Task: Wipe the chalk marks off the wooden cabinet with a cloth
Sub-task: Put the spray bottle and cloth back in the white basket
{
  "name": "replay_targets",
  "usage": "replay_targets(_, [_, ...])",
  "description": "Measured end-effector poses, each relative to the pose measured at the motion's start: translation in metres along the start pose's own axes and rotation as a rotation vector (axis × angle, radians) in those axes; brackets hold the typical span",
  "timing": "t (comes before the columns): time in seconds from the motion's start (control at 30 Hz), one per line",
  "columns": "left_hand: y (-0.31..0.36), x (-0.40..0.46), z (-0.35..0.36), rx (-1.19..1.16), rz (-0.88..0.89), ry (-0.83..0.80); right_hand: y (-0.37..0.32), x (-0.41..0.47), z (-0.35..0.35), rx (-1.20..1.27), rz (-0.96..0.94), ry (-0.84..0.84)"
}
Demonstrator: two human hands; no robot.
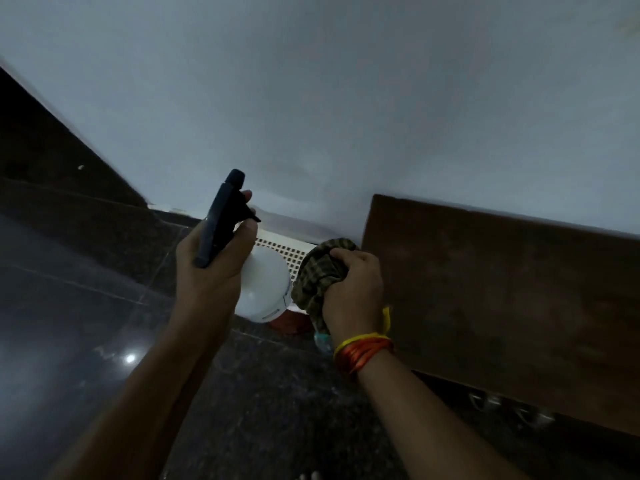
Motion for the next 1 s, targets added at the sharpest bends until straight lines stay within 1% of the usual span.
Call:
replay_targets(0.03, [-0.006, 0.011, -0.006, 0.02, -0.016, -0.019, -0.007, 0.005, 0.016, -0.021, 0.005, -0.008])
replay_targets(0.13, [-0.034, 0.047, -0.031, 0.015, -0.08, 0.032, -0.019, 0.019, 0.059, -0.073, 0.012, -0.029])
replay_targets(0.2, [-0.056, 0.065, -0.044, 0.019, -0.123, 0.029, -0.021, 0.03, 0.083, -0.078, 0.031, -0.034])
replay_targets(0.47, [-0.138, 0.114, -0.093, 0.012, -0.287, 0.018, 0.0, 0.065, 0.167, -0.12, 0.129, -0.103])
replay_targets(0.73, [-0.188, 0.13, -0.108, -0.045, -0.316, 0.074, 0.03, 0.089, 0.213, -0.131, 0.225, -0.121])
replay_targets(0.87, [-0.205, 0.132, -0.11, -0.065, -0.322, 0.061, 0.041, 0.094, 0.221, -0.137, 0.259, -0.169])
replay_targets(1.0, [-0.217, 0.131, -0.109, -0.066, -0.303, 0.057, 0.048, 0.099, 0.227, -0.174, 0.235, -0.244])
Point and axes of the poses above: each hand's wrist, its own x-axis towards the middle knuckle, its own z-axis out of the palm, y = z × x, the point moved 2 cm from there along x, towards the middle knuckle, and after that the axes turned 12 degrees about -x, right-handed, at the moved point
